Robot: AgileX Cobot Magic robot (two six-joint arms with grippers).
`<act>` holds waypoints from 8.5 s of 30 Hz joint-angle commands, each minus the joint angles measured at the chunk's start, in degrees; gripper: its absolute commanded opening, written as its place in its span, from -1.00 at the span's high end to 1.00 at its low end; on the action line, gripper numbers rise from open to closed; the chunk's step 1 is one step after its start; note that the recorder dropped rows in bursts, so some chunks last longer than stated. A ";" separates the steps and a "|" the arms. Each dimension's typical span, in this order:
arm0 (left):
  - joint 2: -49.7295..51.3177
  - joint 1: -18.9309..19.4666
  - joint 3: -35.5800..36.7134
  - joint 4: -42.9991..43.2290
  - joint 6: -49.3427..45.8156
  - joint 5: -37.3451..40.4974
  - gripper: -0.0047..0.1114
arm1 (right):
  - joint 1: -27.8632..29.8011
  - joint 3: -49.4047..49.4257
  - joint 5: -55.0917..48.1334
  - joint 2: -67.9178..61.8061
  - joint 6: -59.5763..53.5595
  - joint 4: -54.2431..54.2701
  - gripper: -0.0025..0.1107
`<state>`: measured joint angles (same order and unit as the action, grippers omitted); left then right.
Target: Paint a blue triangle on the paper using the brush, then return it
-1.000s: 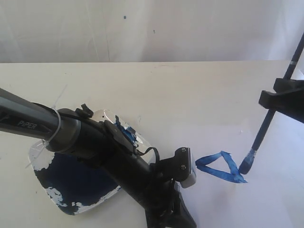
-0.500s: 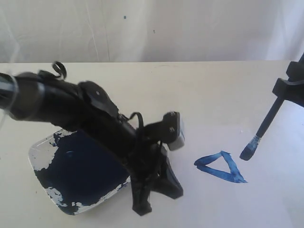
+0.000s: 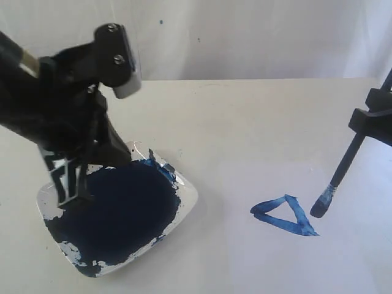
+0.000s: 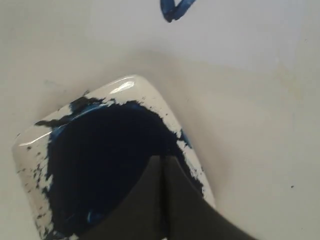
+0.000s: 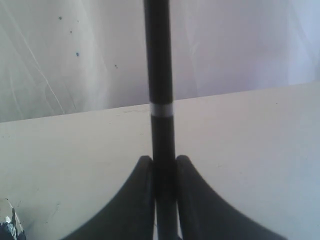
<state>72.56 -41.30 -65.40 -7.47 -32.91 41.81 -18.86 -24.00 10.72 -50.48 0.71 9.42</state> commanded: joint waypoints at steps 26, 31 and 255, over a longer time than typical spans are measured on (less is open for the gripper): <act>-21.30 0.08 19.78 12.68 17.78 -5.20 0.92 | -4.26 -17.78 37.78 -37.41 84.27 -33.36 0.96; -21.30 0.08 19.78 12.68 17.89 -5.32 0.92 | -7.97 -23.41 38.49 -47.55 84.03 -33.10 0.96; -21.20 0.08 19.78 11.93 17.99 -7.67 0.92 | 16.58 10.72 -0.30 50.48 116.75 -103.44 0.96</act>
<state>51.68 -41.22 -45.89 4.52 -15.40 33.86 -2.46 -13.00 11.17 -0.29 114.41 -94.61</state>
